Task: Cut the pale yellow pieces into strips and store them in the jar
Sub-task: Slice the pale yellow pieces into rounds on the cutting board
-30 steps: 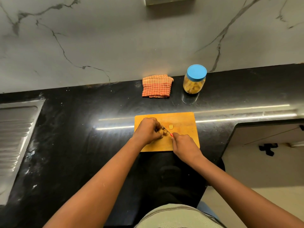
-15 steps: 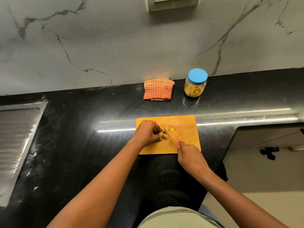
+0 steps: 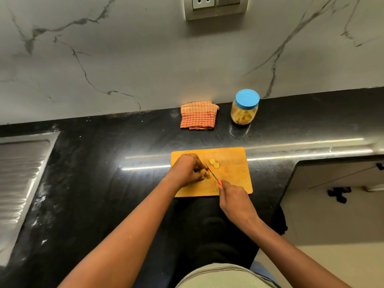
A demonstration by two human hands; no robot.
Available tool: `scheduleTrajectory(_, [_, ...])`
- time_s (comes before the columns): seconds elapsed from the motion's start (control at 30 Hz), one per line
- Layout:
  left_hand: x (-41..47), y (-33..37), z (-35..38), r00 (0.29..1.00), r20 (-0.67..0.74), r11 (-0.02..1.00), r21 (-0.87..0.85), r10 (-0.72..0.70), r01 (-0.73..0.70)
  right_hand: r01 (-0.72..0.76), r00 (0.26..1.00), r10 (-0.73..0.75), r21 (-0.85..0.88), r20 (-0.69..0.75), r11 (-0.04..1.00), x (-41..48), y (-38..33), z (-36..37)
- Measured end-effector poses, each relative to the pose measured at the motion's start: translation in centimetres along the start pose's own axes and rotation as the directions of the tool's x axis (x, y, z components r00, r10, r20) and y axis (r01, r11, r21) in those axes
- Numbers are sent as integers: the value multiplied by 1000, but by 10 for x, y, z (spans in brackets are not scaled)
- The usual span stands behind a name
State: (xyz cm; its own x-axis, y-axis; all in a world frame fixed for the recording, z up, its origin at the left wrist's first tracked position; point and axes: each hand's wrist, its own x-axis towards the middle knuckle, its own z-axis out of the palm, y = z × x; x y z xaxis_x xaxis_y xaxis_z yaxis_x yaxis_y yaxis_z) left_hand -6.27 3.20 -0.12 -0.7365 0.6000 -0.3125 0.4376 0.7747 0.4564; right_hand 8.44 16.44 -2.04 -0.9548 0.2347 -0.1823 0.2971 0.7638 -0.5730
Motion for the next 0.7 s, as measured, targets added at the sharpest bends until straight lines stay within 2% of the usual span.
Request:
scheduleTrajectory(0.33, [0,-3,3,999,-27,1000,-17,26,-26,6,1000,-7,-24,-9,1000,2,-3,2])
scheduleTrajectory(0.7, [0,-1,3,998,-41,999,-12,38,-38,44,998,-40,-80,45,996,11,0,2])
